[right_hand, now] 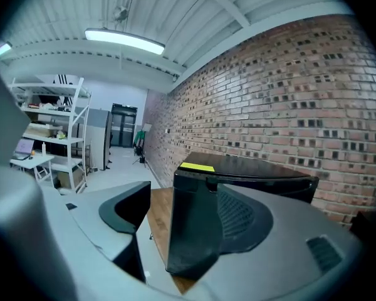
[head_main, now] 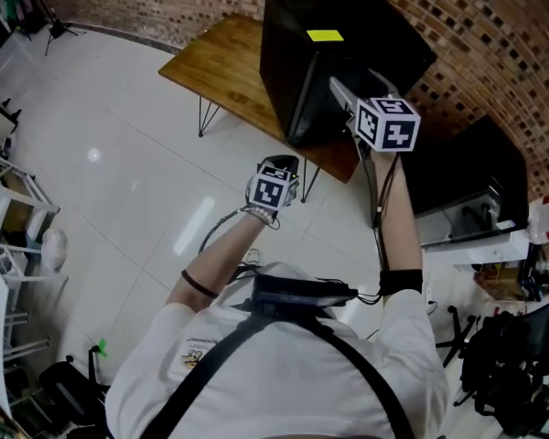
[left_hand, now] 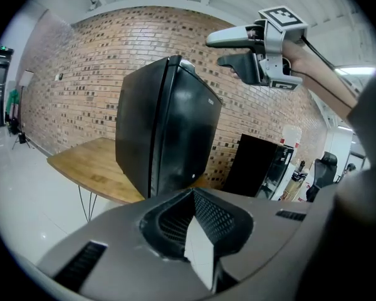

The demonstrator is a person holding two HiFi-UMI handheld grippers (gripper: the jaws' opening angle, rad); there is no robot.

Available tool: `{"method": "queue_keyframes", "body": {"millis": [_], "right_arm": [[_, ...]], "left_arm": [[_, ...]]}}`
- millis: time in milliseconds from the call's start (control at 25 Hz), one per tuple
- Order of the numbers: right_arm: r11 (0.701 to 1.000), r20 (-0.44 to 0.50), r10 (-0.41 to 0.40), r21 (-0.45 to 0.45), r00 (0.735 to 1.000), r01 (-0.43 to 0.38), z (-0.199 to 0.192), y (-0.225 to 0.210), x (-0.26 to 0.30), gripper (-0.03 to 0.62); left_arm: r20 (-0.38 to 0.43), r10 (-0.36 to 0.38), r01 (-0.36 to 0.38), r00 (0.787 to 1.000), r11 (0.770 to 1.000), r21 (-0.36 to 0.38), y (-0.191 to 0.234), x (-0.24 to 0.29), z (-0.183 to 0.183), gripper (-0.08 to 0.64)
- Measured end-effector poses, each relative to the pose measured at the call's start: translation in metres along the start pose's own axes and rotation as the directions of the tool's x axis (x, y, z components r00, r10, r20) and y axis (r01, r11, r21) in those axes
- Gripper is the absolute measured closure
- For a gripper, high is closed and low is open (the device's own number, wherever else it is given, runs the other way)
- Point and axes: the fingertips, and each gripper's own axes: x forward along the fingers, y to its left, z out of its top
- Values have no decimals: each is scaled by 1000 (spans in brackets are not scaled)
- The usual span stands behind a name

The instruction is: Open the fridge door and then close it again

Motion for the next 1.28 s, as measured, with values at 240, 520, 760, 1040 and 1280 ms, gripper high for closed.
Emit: {"method": "queue_keyframes", "body": {"millis": [240,520,760,1040,1280], "right_arm": [[998,-74,17,-58,997,-21,-13,-8,35,235],[985,-133,23,-164,991,-45,-12,-7,63,236],[990,-130,10,-139,991,-28,-9,-5,77,235],[993,-107,-86,-88,991,76,-3,-5,91,233],[986,-102,-156,-78,982,149,-1,-9,97,258]], "left_arm": [[-10,-21,21,1000,1000,-17,22,12,3,560],[-10,-39,39,999,999,-28,37,21,11,560],[-13,-37,37,999,998,-42,49,22,10,560],[-16,-40,39,999,998,-54,58,26,10,560],[-18,-45,44,999,997,-58,63,30,11,558]]}}
